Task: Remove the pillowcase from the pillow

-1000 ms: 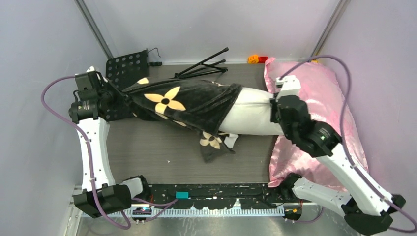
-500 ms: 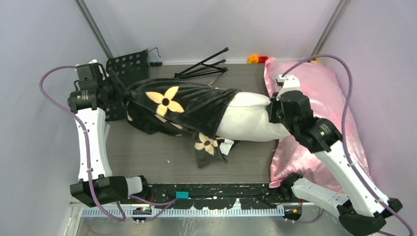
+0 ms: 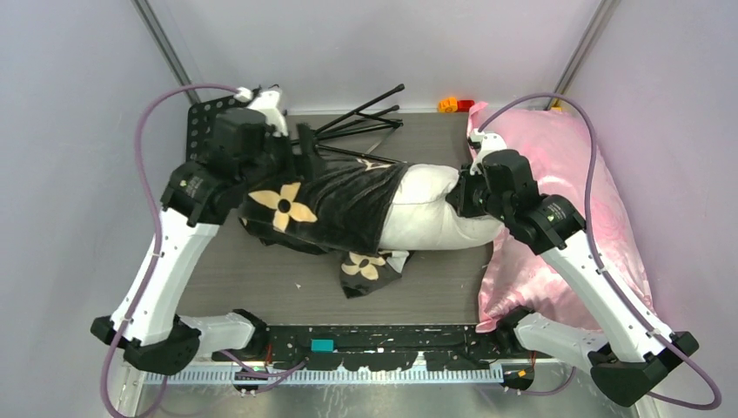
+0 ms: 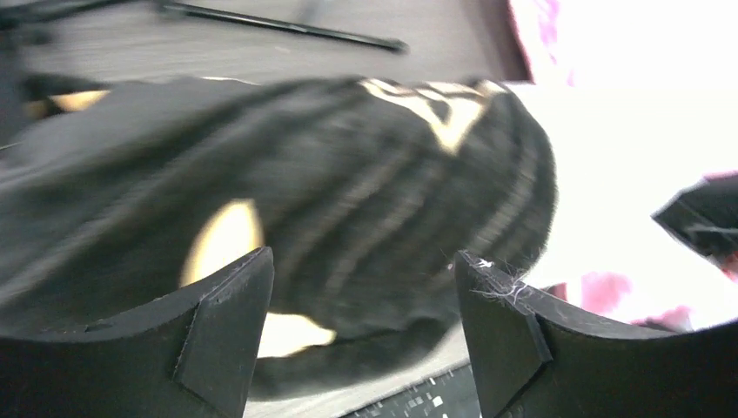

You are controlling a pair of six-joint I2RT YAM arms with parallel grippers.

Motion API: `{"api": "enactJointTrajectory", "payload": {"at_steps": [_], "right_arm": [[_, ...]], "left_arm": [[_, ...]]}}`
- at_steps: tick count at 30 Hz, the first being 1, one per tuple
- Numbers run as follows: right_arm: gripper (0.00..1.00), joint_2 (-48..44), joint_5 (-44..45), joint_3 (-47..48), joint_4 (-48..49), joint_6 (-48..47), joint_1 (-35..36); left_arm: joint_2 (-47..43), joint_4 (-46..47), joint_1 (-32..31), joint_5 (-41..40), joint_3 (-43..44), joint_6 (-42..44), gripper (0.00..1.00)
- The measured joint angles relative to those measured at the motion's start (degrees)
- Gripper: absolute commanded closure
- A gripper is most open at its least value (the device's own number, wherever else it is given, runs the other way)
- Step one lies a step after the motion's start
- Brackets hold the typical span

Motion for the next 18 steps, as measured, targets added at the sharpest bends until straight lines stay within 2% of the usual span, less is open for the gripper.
{"api": "enactJointTrajectory", "payload": {"at_steps": [5, 9, 12, 16, 18], "right_arm": [[1.0, -0.5, -1.92, -1.01, 0.22, 0.37, 0.0], [1.0, -0.61, -3.32, -1.18, 0.48, 0.72, -0.04], [1.0, -0.9, -4.66, -1.4, 0.48, 0.98, -0.07], [1.0, -1.88, -7.54, -1.99, 0.52, 0.98, -0.09], [1.0, -2.4, -8.35, -2.34, 0.52, 0.96, -0.09]], "left_arm": [[3.65, 1.66, -19.91, -3.89, 0.31, -1.07, 0.22], [13.49, 1.44, -32.26, -10.21, 5.35, -0.76, 0.22], [19.41, 1.36, -35.65, -13.2, 7.61, -0.66, 0.22], [23.5, 1.09, -35.78, -17.35, 7.76, -0.72, 0.33], [24.48, 0.59, -35.65, -19.58, 8.17, -0.79, 0.35]]}}
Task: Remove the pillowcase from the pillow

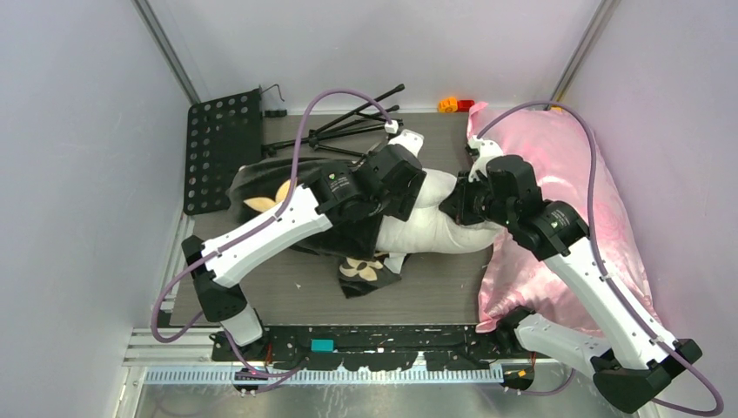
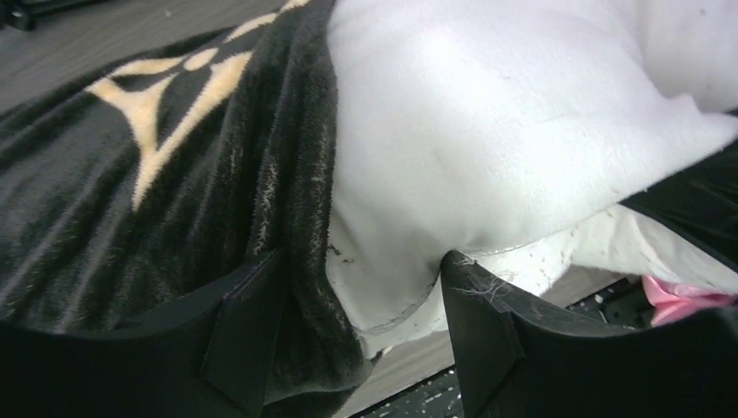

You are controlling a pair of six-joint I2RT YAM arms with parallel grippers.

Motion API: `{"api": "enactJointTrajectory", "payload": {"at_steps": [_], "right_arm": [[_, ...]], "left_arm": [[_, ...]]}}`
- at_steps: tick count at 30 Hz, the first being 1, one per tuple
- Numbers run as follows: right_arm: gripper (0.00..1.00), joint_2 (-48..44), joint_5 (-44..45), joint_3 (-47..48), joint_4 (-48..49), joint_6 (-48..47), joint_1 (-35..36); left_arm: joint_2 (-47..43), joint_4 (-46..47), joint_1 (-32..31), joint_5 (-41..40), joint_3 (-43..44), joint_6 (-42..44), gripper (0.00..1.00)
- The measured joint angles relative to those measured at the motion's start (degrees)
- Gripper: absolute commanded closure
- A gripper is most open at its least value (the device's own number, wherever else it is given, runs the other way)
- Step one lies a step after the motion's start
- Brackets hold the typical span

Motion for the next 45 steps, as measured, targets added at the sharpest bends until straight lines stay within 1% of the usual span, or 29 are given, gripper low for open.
{"api": "enactJointTrajectory", "payload": {"at_steps": [4, 7, 9, 12, 13, 16, 19, 22, 25, 27, 31, 33, 35, 38, 40, 41, 43, 45], "right_arm": [[1.0, -1.09, -0.07, -0.63, -0.07, -0.13, 0.0], [1.0, -2.38, 0.42, -1.38, -0.09, -0.33, 0.0], [1.0, -3.17, 0.83, -1.86, -0.11, -0.52, 0.02], [1.0, -3.85, 0.94, -2.32, -0.15, -0.81, 0.13], [1.0, -3.91, 0.96, -2.38, -0.17, -0.85, 0.15], [1.0, -3.91, 1.03, -2.43, -0.35, -0.85, 0.15], [1.0, -3.96, 1.25, -2.43, -0.79, -0.87, 0.15], [1.0, -4.09, 1.86, -2.43, -1.25, -0.87, 0.15], [1.0, -4.68, 3.21, -2.43, -1.95, -0.9, 0.24], [1.0, -5.57, 4.87, -2.43, -2.54, -0.85, 0.39], [1.0, -8.9, 7.58, -2.49, -2.95, -0.59, 0.87], [1.0, -11.17, 7.74, -2.64, -3.02, -0.52, 1.22], [1.0, -12.41, 7.28, -2.64, -3.08, -0.55, 1.42], [0.99, -12.48, 5.84, -2.64, -3.37, -0.7, 1.38], [0.85, -11.82, 3.8, -2.64, -4.09, -0.79, 1.16], [0.75, -11.3, 2.34, -2.62, -4.5, -0.76, 0.98], [0.54, -10.27, -0.74, -2.51, -5.29, -0.31, 0.63], [0.34, -8.94, -3.74, -1.81, -6.03, 0.39, 0.46]], "left_arm": [[1.51, -1.95, -0.02, -3.85, 2.58, -0.13, 0.36], [1.29, -2.25, 0.76, -4.52, 2.38, -0.46, 0.35], [0.0, -0.68, 1.75, -2.99, 0.22, -0.63, 0.34], [-4.92, 3.28, 5.09, 3.74, -6.67, -1.99, 0.36], [-6.69, 4.11, 6.64, 5.75, -8.74, -2.62, 0.37], [-10.12, 4.02, 11.06, 7.58, -11.56, -3.76, 0.5], [-10.88, 2.47, 13.73, 6.82, -11.72, -3.98, 0.54], [-10.97, 0.42, 15.12, 4.83, -11.98, -3.17, 0.61], [-11.1, -1.88, 16.37, 1.97, -12.15, -2.21, 0.7], [-11.8, -3.82, 18.91, -0.35, -12.81, -1.36, 0.76], [-15.74, -5.73, 27.65, -3.37, -16.0, 0.24, 0.85], [-19.02, -5.99, 32.5, -3.43, -18.29, 0.98, 0.88], [-22.47, -6.23, 35.32, -2.75, -19.96, 1.55, 0.9], [-26.12, -6.34, 36.04, 0.79, -21.62, 2.25, 0.88], [-27.76, -5.7, 36.63, 5.01, -22.91, 3.02, 0.83], [-28.28, -5.27, 36.94, 7.08, -23.63, 3.26, 0.8], [-29.46, -3.67, 37.66, 12.94, -25.9, 3.43, 0.71], [-30.38, -2.27, 37.97, 18.69, -27.98, 3.37, 0.59]]}}
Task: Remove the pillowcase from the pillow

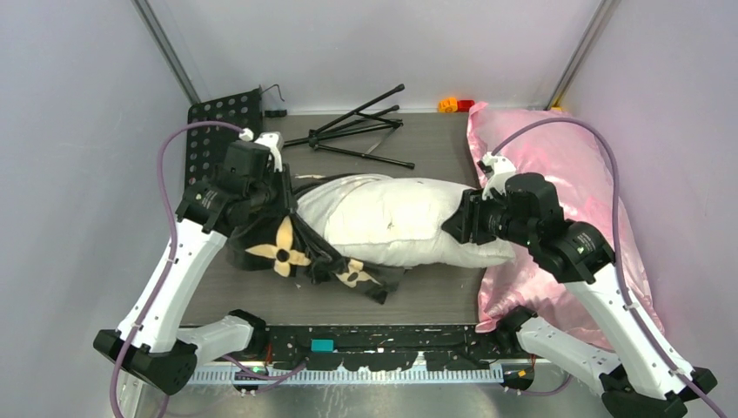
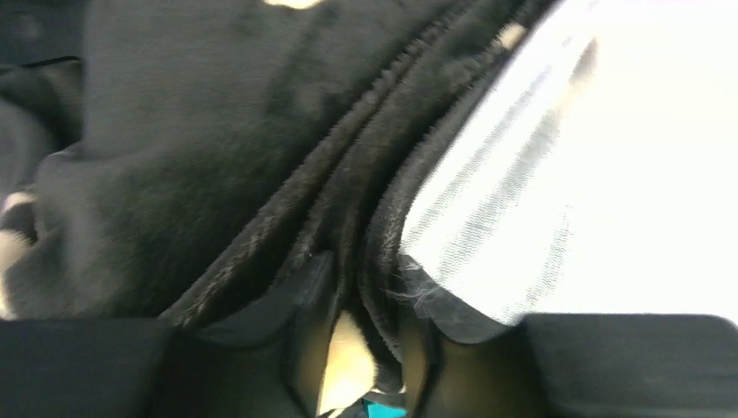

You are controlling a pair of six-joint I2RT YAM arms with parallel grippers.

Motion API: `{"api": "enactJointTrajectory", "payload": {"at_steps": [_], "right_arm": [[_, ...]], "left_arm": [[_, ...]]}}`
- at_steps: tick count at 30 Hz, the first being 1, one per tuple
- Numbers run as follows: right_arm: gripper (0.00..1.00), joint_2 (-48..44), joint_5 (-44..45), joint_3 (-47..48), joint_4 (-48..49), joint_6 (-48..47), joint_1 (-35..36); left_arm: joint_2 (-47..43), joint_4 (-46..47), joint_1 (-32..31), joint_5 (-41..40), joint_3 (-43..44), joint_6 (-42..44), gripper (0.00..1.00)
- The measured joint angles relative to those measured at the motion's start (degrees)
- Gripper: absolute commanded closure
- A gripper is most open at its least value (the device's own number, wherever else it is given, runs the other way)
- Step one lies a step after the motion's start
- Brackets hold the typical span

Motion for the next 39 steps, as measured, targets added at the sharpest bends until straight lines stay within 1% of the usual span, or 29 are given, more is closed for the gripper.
{"api": "enactJointTrajectory", "payload": {"at_steps": [1, 2, 4, 7, 10, 11, 13, 16, 21, 24, 26, 27, 28, 29, 30, 31, 32, 33, 34, 35, 36, 37, 38, 39], "right_arm": [[0.26, 0.68, -1.16, 0.74, -0.35, 0.44, -0.07], [0.21, 1.29, -2.08, 1.81, -0.57, 0.81, -0.09], [0.14, 2.08, -2.91, 4.0, -0.7, 1.44, -0.09], [0.12, 2.4, -2.89, 7.52, -0.68, 2.47, -0.09], [0.08, 2.54, -1.62, 10.32, -0.68, 3.5, -0.09], [0.07, 2.54, -0.87, 11.1, -0.66, 4.04, -0.09], [0.05, 2.54, 1.16, 12.07, -0.68, 4.68, -0.09], [0.04, 2.93, 5.31, 12.26, -1.64, 5.77, -0.09], [0.04, 5.7, 11.37, 10.84, -6.64, 8.0, -0.09], [0.04, 7.61, 13.79, 6.01, -9.35, 9.51, -0.09], [0.04, 8.61, 14.8, -0.22, -10.14, 10.67, -0.09], [0.04, 8.59, 14.95, -2.86, -10.19, 11.1, -0.09], [0.04, 8.31, 14.99, -6.03, -10.1, 11.87, -0.09], [0.04, 7.91, 14.78, -8.72, -9.51, 12.52, -0.09], [0.05, 7.56, 14.29, -11.21, -8.83, 13.33, -0.09], [0.1, 7.48, 13.55, -12.76, -8.39, 14.05, -0.09], [0.18, 7.52, 12.83, -13.6, -7.82, 14.6, -0.09], [0.27, 7.78, 12.09, -14.29, -6.84, 15.17, -0.09], [0.4, 8.13, 11.65, -14.51, -5.9, 15.52, -0.09], [0.61, 8.74, 11.04, -14.53, -4.33, 16.24, -0.09], [0.78, 9.73, 10.51, -14.53, -2.01, 17.03, -0.09], [0.93, 10.6, 10.08, -14.53, -0.2, 17.27, -0.09], [0.99, 11.87, 9.22, -14.51, 2.16, 17.97, -0.11], [1.0, 13.2, 8.26, -14.47, 4.44, 18.34, -0.33]], "left_arm": [[-0.35, 0.44, 0.02, 2.36, -0.7, 0.07, 0.52], [-0.57, 0.52, 0.04, 4.33, -1.03, -0.02, 0.47], [-0.87, 0.52, 0.04, 8.04, -1.01, -0.11, 0.38], [-0.87, -0.68, 0.04, 10.8, 1.01, -0.17, 0.25], [-0.68, -2.14, 0.04, 11.15, 6.54, -0.26, 0.12], [-0.7, -2.27, 0.04, 11.15, 8.31, -0.2, 0.1], [-0.7, -2.45, -0.11, 11.1, 12.59, -0.22, 0.08], [-0.39, -2.6, -1.03, 10.95, 16.46, -0.28, 0.05], [2.25, -4.85, -5.68, 7.96, 16.17, -0.42, 0.0], [4.13, -5.55, -7.39, 6.12, 10.97, -0.94, 0.0], [5.05, -4.55, -7.5, 6.38, 3.21, -2.12, 0.0], [5.35, -3.78, -7.5, 7.17, -2.62, -2.97, 0.0], [5.49, -3.69, -7.5, 7.39, -4.17, -3.23, 0.0], [5.66, -1.92, -7.5, 8.35, -8.2, -4.07, 0.0], [5.73, -0.28, -7.5, 9.42, -11.39, -5.03, 0.01], [5.84, 1.14, -7.5, 10.34, -14.08, -5.66, 0.03], [5.97, 2.21, -7.52, 10.99, -15.8, -6.4, 0.09], [6.12, 3.28, -7.52, 11.34, -16.83, -6.78, 0.19], [6.32, 4.57, -7.52, 11.54, -17.59, -7.17, 0.3], [6.49, 5.57, -7.52, 11.56, -18.03, -7.67, 0.45], [6.62, 6.93, -7.39, 11.45, -18.58, -7.89, 0.6], [6.71, 7.76, -7.23, 11.34, -18.88, -8.28, 0.73], [6.75, 8.94, -7.08, 11.1, -19.23, -8.48, 0.85], [6.8, 10.03, -7.06, 10.88, -19.47, -8.76, 0.97]]}}
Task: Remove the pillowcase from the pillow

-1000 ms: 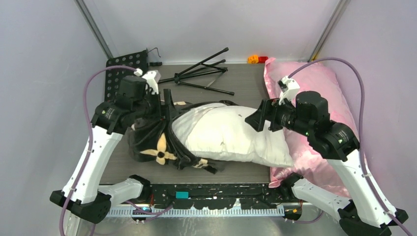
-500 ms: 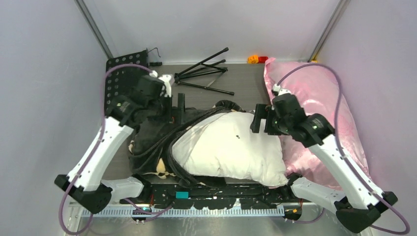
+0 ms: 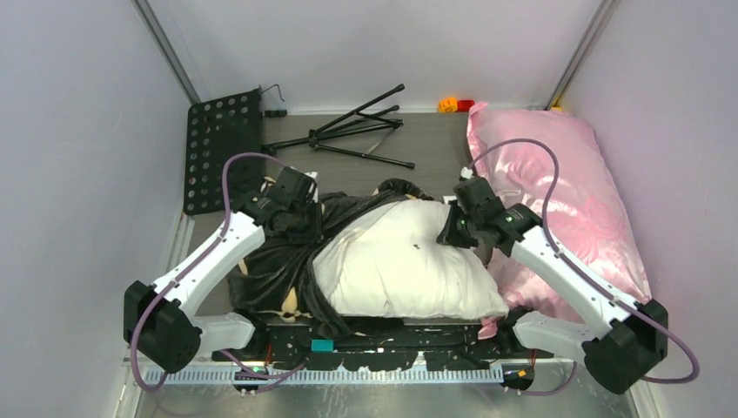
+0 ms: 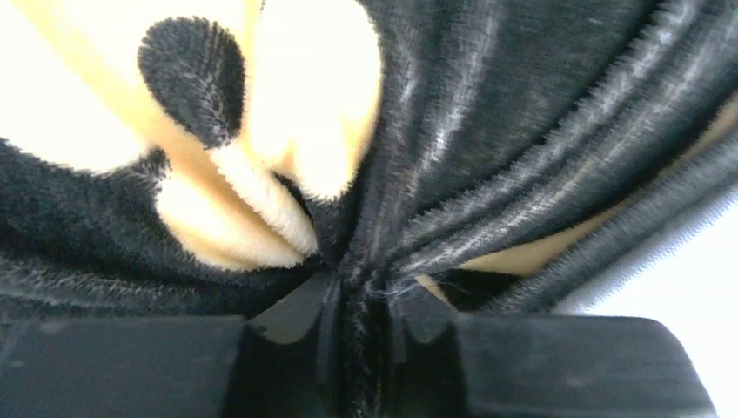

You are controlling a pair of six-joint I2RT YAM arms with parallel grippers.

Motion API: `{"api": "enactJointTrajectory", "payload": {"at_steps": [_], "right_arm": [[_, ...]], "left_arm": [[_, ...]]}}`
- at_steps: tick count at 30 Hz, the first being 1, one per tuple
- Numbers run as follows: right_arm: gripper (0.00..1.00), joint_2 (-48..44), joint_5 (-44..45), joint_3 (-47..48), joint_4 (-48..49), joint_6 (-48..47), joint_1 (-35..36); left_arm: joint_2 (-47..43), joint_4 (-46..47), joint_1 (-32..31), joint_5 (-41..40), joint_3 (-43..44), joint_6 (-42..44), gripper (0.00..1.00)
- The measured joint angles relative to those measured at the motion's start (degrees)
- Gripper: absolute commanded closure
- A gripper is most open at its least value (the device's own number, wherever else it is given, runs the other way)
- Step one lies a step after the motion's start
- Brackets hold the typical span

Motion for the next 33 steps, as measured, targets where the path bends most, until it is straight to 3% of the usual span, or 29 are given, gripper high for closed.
{"api": "enactJointTrajectory", "payload": {"at_steps": [4, 7, 13, 14, 16, 17, 20, 22, 27, 33], "right_arm": [[1.0, 7.52, -1.9, 4.2, 4.11, -0.57, -0.42], [1.0, 9.92, 0.22, 7.96, 5.7, -2.99, 0.59], [1.0, -3.58, 4.46, 3.06, 13.33, -6.82, 4.24], [1.0, -6.75, 4.31, 1.01, 14.27, -6.62, 4.57], [1.0, -11.1, 3.98, -3.28, 15.5, -5.81, 5.31], [1.0, -12.15, 4.07, -4.9, 15.32, -5.33, 5.33], [1.0, -13.99, 4.24, -10.4, 14.82, -3.23, 5.18], [1.0, -13.79, 4.07, -13.27, 14.95, -1.77, 5.14], [1.0, -14.34, 3.63, -14.36, 16.13, -0.26, 4.96], [1.0, -12.92, 2.67, -14.29, 16.96, -0.13, 4.79]], "left_arm": [[0.11, 2.16, 0.02, -2.78, 0.5, -0.33, 1.0], [-0.55, 0.98, 0.02, -9.6, 3.41, 0.39, 1.0], [-14.38, 2.27, 0.02, -21.94, 1.97, 0.81, 0.97], [-17.99, 2.49, -0.11, -22.6, 0.57, 0.61, 0.88], [-21.33, 2.4, -0.68, -22.97, -1.7, 0.35, 0.54], [-22.45, 2.03, -0.74, -24.02, -2.67, 0.2, 0.44], [-22.05, 1.01, -0.46, -25.49, -3.78, -0.42, 0.31], [-20.13, 0.87, -0.39, -23.65, -3.15, -0.02, 0.03], [-15.34, 1.51, -1.55, -13.6, 3.06, 3.65, 0.0], [-4.31, 4.42, -10.29, -8.26, 16.7, 10.43, 0.0]]}}
